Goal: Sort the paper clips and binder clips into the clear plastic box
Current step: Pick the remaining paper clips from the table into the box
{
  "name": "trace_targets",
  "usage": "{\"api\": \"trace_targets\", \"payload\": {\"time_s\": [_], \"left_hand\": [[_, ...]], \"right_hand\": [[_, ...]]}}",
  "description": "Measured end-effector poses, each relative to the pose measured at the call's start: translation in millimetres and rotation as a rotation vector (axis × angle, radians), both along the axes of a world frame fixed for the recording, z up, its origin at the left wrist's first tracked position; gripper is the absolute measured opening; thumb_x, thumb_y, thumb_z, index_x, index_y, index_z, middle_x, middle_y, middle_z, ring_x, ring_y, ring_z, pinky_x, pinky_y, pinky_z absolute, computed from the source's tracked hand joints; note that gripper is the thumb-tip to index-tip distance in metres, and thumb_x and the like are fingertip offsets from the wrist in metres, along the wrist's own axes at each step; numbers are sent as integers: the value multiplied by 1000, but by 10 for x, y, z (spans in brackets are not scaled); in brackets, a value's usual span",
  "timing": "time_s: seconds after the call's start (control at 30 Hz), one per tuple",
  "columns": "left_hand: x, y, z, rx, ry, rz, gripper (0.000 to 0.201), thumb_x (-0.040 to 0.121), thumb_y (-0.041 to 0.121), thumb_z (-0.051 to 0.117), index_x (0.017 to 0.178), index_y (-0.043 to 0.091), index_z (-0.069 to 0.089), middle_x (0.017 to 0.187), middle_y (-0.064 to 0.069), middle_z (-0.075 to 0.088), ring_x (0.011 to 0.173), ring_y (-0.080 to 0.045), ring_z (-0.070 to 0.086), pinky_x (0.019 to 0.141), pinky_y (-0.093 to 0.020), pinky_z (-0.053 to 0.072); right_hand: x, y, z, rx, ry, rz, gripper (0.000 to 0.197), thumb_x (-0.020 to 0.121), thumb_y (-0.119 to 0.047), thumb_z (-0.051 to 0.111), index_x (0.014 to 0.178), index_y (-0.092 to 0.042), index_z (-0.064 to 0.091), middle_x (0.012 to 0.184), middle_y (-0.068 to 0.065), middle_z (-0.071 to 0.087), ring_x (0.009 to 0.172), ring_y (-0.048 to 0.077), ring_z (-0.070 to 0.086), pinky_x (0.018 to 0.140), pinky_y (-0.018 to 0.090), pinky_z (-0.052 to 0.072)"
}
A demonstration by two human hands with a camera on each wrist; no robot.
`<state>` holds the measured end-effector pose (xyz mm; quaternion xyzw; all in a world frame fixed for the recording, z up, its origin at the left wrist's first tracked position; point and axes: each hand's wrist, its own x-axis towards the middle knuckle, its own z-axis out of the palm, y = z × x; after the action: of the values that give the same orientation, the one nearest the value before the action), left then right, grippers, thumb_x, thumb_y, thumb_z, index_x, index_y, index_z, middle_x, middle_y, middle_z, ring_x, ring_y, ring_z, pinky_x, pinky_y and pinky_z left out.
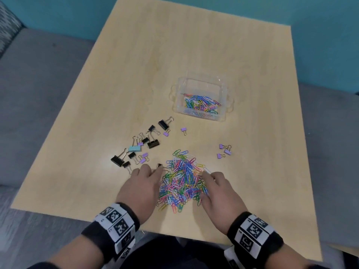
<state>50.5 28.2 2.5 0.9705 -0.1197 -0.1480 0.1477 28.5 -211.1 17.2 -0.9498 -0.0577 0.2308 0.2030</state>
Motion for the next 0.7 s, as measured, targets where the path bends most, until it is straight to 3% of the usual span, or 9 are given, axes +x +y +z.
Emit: {"api": "trace_targets", "payload": {"time_s": [0.13, 0.27, 0.33, 0.4, 0.47, 0.57, 0.7], "left_hand": [[69, 165, -13, -137, 48, 129, 44, 90, 11, 55, 134, 15, 52, 95, -7, 53, 85, -31, 56, 72, -39, 51], [66, 269, 78, -177, 15, 205, 45, 85, 15, 64, 129, 13, 54, 95, -5, 52, 85, -28, 58, 72, -35, 49], [-58, 235, 122, -158, 59, 135, 53, 83, 29, 68, 131, 14, 51, 103, -5, 51, 89, -27, 58, 76, -35, 50], [-191, 129, 165, -146, 171, 94, 74, 80, 49, 66, 141, 20, 35, 116, -1, 44, 102, -22, 51, 86, -34, 47], [-247, -13, 158, -113, 215, 71, 88, 77, 57, 64, 146, 28, 17, 122, 3, 35, 108, -18, 41, 91, -31, 44], [-143, -230, 107, -52, 160, 37, 93, 74, 49, 70, 145, 31, 12, 121, 3, 34, 106, -19, 37, 87, -31, 45], [97, -408, 7, -47, 146, 11, 78, 81, 36, 65, 146, 28, 22, 121, -1, 35, 108, -23, 37, 91, -32, 42]], "right_hand": [[-86, -152, -19, 25, 8, 3, 55, 90, -33, 45, 142, -23, 31, 126, 0, 37, 107, 23, 47, 81, 34, 48], [-153, -237, -45, 13, 9, -22, 62, 85, -36, 46, 142, -29, 23, 126, -5, 33, 108, 21, 47, 79, 36, 51], [-154, -224, -47, 1, 25, -26, 67, 85, -39, 50, 144, -31, 18, 129, -6, 30, 113, 19, 44, 81, 35, 51], [-126, -162, -33, -2, 42, -27, 72, 86, -41, 53, 146, -31, 16, 132, -6, 27, 117, 18, 40, 84, 34, 49], [-62, -53, -8, -17, 39, 7, 76, 85, -43, 57, 146, -32, 12, 134, -5, 25, 117, 19, 38, 83, 33, 49], [98, 148, -1, -84, 6, 96, 83, 84, -44, 61, 147, -30, 9, 136, 0, 26, 114, 24, 39, 79, 35, 48], [319, 368, -27, -143, -23, 149, 74, 87, -37, 59, 147, -25, 18, 135, 5, 31, 112, 27, 38, 73, 35, 45]]}}
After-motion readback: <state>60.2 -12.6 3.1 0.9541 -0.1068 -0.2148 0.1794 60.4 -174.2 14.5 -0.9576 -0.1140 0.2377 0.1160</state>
